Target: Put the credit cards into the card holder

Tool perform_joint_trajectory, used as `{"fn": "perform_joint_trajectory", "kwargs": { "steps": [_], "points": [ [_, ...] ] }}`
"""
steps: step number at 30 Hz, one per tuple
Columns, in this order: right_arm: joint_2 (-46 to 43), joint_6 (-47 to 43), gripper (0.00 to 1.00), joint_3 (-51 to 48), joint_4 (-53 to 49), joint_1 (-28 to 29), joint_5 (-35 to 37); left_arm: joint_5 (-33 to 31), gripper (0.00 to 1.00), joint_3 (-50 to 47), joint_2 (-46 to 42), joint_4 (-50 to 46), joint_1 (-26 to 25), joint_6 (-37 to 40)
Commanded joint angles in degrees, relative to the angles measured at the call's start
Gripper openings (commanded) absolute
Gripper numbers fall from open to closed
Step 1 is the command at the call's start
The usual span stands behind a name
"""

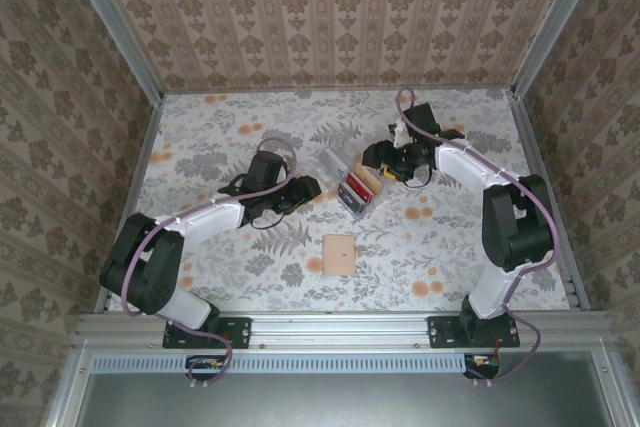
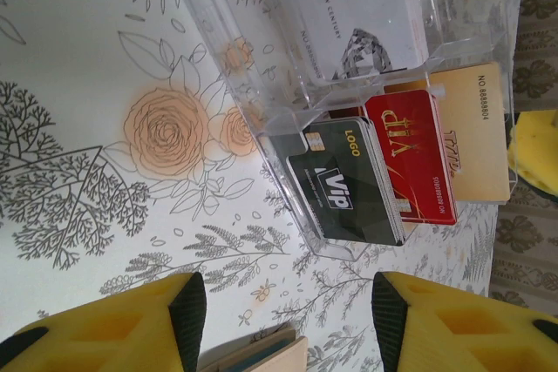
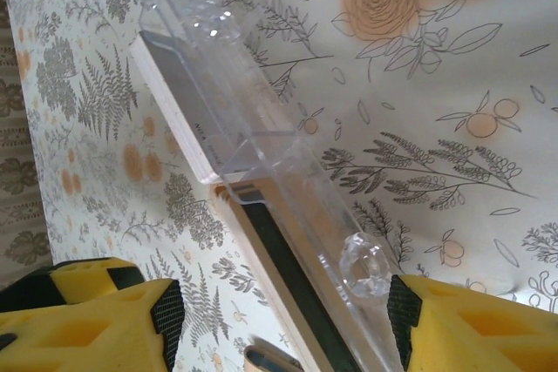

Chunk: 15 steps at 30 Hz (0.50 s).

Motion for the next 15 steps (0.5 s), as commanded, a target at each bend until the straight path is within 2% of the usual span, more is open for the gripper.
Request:
{"fn": "perform_joint_trajectory", "kwargs": {
  "steps": [1,3,5,6,8,10,12,15],
  "points": [
    [-4.89,0.05,0.66,-0.06,-3.96,0.64,5.10,1.50,0.53,-1.85,-2.87,-0.44,-0.05,0.82],
    [-8.24,-0.56,0.61,-0.11,-7.64,1.27,12.36,1.84,0.49,-2.87,-4.36,-0.66,-0.45,0.36],
    [-11.71,-1.67,0.54,-0.50,-9.69,2.64,15.44,2.12,0.43,-4.27,-6.12,-0.57,-1.60,-0.51],
    [-13.40,-1.69,0.49,-1.10,-10.28,3.68,15.64,2.29,0.39,-4.93,-6.99,-0.57,-2.56,-0.95],
    [-16.06,-0.65,0.34,-3.34,-10.41,6.56,15.74,2.30,0.32,-5.99,-8.14,-0.87,-4.73,-1.55],
    [-18.37,2.08,0.25,-7.05,-9.42,10.74,15.69,2.37,0.26,-7.02,-8.60,0.01,-7.08,-2.66],
    [-19.91,6.06,0.18,-11.33,-6.76,15.31,15.72,1.62,0.24,-8.06,-8.78,1.28,-9.40,-3.80],
    [-20.57,13.43,0.14,-18.06,-0.14,22.43,17.11,0.73,0.21,-9.13,-8.16,3.13,-11.89,-5.34]
  ]
}}
